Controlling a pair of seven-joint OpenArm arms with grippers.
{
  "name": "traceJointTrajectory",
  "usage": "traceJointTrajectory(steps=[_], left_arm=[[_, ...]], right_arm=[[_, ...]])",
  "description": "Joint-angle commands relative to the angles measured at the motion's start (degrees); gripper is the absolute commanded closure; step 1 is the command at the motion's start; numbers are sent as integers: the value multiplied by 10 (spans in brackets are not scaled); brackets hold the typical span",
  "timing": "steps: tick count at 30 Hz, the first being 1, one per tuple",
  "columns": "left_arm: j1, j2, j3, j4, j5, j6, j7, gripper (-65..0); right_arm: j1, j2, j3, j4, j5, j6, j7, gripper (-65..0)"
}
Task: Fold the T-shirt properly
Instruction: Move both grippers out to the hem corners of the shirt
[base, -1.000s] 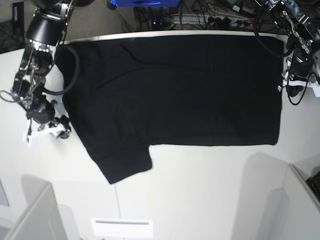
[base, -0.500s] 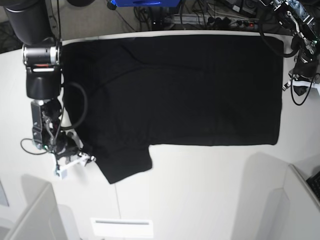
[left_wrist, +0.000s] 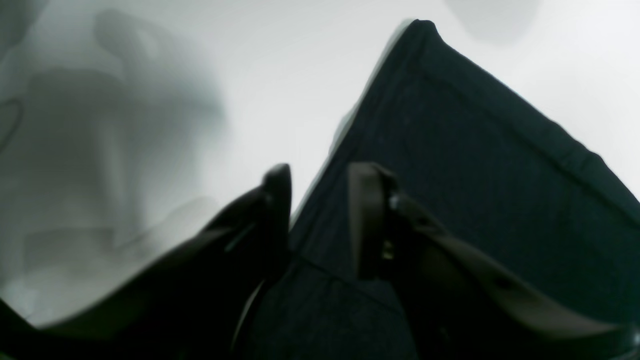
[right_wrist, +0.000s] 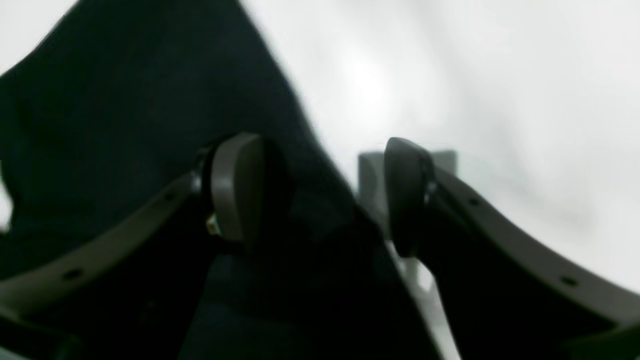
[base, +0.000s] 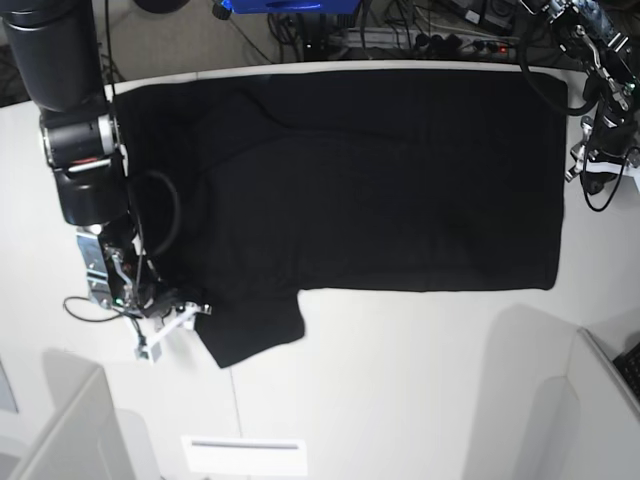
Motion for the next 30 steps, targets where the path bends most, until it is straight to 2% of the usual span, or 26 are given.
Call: traceJointTrajectory(steps=[1,3,5,8,9,10,11,13,16,21,26,30], left_arm=[[-3,-10,-2,5,-3,-1,-10,-216],[-15,-18,2,-11,-3,-1,-11,-219],[-32,-29,3,-39,-3,-1,-9,-222],[-63,-50,4,-88,-3,-1,-9,-229],[-75,-59,7,-107,-3,-1,-9,-247],[-84,-67,16,-121,-3,-1,-11,-290],[-92,-81,27,-133,-3,-1,-11,-347],[-113,-100,56,-158,-3,-1,-12,-431],[-153,-118,90,-205,-2,-1,-12,-487],[-240,-152,144,-326,2,-1,-28,-487],[-309,-160,256,-424,97,-1,-115,-487],[-349,-156,267,-494,124,-1,-139,-487]], right_arm=[[16,1,0,5,4,3,-4,-356],[11,-1,0,5,4,3,-4,-351],[8,-1,0,5,4,3,-4,-308],[8,-2,0,5,4,3,-4,-170],[8,-2,0,5,4,3,-4,-104],[8,-2,0,5,4,3,-4,-38],[8,-2,0,5,4,3,-4,0],[8,-2,0,5,4,3,-4,0],[8,-2,0,5,4,3,-5,0],[8,-2,0,5,4,3,-5,0],[8,-2,0,5,4,3,-5,0],[8,-2,0,5,4,3,-5,0]])
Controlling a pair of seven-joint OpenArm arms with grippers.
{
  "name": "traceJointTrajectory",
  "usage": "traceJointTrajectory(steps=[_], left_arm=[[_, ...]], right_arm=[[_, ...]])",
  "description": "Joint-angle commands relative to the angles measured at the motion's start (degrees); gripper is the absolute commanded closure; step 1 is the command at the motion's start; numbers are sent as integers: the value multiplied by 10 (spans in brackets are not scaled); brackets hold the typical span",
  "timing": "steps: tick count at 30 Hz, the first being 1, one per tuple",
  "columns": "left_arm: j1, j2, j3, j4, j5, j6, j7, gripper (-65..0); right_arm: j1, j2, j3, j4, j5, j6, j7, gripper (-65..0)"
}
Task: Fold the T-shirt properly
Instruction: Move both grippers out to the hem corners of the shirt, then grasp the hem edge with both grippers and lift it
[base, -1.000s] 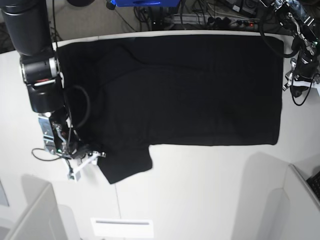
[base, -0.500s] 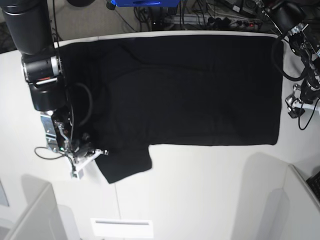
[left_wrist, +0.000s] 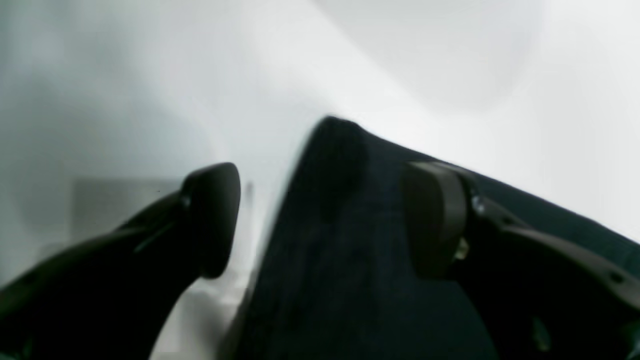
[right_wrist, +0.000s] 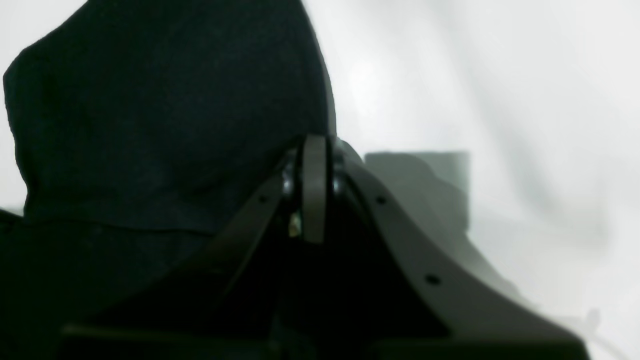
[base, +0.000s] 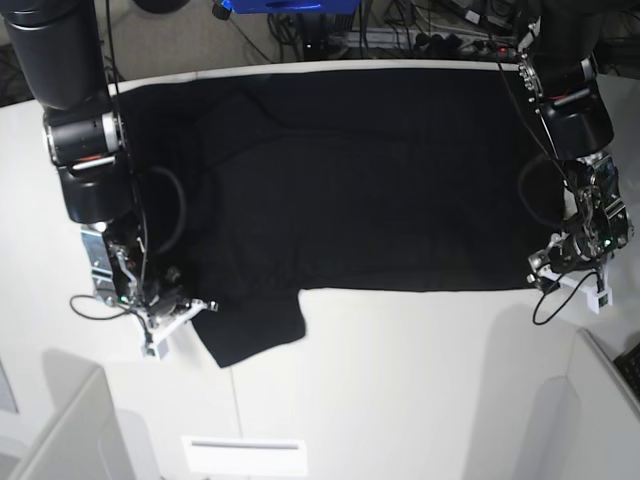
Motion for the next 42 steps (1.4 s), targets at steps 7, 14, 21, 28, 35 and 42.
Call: traceJointTrajectory(steps=[7,14,21,28,35,42], left_arm=[[-74,-23,61,-101,6,3,-71,-487],[-94,-21,126,-166,6,3,-116,-485],[-88,-21,128,-168,6,3,-116,-346],[-88,-20,132,-166,6,3,-116,0],[-54,-21,126,-112,0,3,-116,0],[16,-22,125,19,-1,3,-113,0]], right_arm=[[15,6,0,5,-3,1,-5,0],[11,6,1,5,-3,1,-5,0],[9,9,2,5,-3,1,-5,0],[1,10,4,11,-2,1,-4,0],[-29,27,4,94,-2,1,-5,0],[-74,50,5,188,-1,0,-5,0]])
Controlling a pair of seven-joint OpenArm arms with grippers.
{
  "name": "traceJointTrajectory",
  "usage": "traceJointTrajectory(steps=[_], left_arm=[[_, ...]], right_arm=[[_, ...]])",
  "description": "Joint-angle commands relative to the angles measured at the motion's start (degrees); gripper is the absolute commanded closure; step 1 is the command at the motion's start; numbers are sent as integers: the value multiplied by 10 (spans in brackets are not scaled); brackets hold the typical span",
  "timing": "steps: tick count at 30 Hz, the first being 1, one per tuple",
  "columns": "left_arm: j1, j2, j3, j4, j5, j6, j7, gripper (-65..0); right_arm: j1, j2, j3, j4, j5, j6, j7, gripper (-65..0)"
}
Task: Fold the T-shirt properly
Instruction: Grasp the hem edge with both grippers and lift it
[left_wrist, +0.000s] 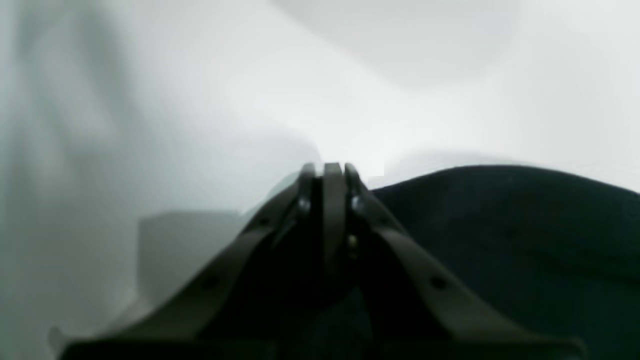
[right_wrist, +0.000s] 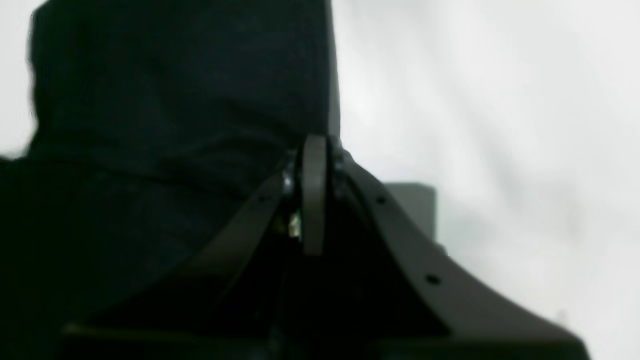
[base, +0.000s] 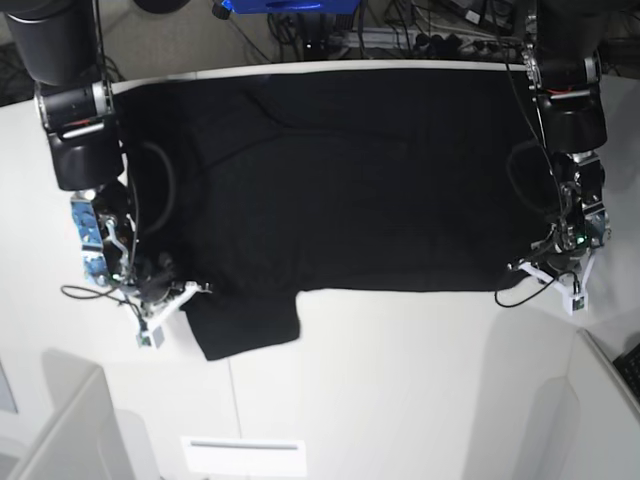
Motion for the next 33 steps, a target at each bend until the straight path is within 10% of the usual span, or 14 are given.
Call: traceJointTrajectory(steps=[1,33], left_arm=[[0,-9,-2,29,-1,0,-11,0],[298,40,-160,465,-12,0,41,0]], right_arm=[[11,9,3,22,6,2,12,0],[-197,13,249,348,4,2,-167,0]])
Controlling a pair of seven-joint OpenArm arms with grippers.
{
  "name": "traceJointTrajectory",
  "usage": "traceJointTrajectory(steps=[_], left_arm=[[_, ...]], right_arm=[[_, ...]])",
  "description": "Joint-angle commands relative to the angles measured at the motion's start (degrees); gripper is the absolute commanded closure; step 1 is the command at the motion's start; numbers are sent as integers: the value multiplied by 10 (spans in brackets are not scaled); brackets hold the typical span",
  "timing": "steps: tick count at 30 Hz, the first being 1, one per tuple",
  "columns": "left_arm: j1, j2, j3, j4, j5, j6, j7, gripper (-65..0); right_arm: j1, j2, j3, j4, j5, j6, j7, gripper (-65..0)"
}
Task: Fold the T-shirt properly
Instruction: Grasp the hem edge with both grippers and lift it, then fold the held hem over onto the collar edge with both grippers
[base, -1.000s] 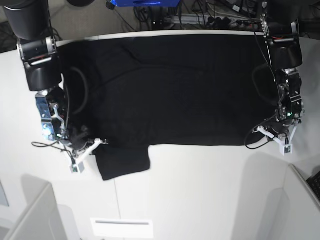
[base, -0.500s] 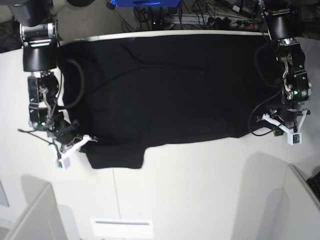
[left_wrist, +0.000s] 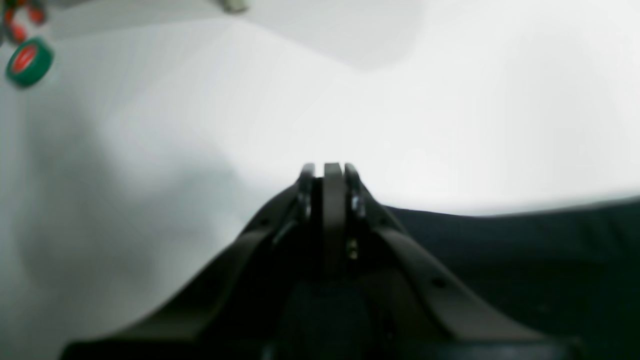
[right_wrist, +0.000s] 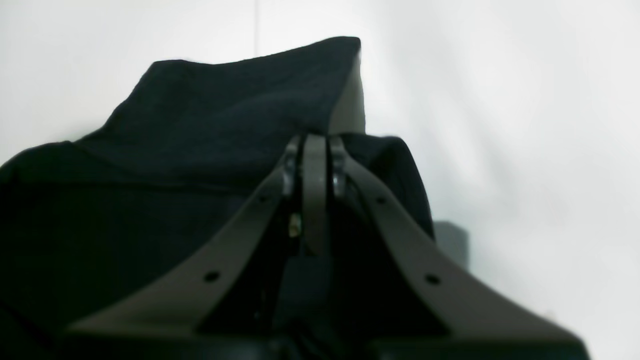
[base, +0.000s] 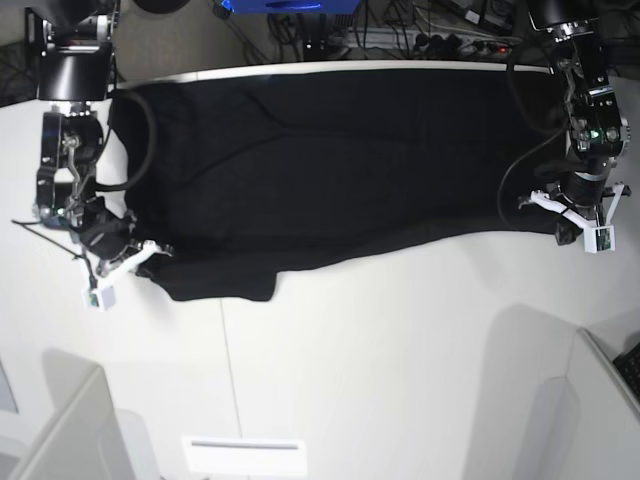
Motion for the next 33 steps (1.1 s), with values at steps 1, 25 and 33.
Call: traceJointTrajectory(steps=[1,25,33], left_arm=[[4,-9,-6,18,-20,1,-14,0],[89,-11,-45,57,-133,1,-13,0],[105,-11,-45,62,-133,1,-13,0]], right_arm=[[6,8,9,19,6,2,11,0],[-134,-11,101,202,9,2,-66,0],[-161,-11,101,211,9,2,-66,0]])
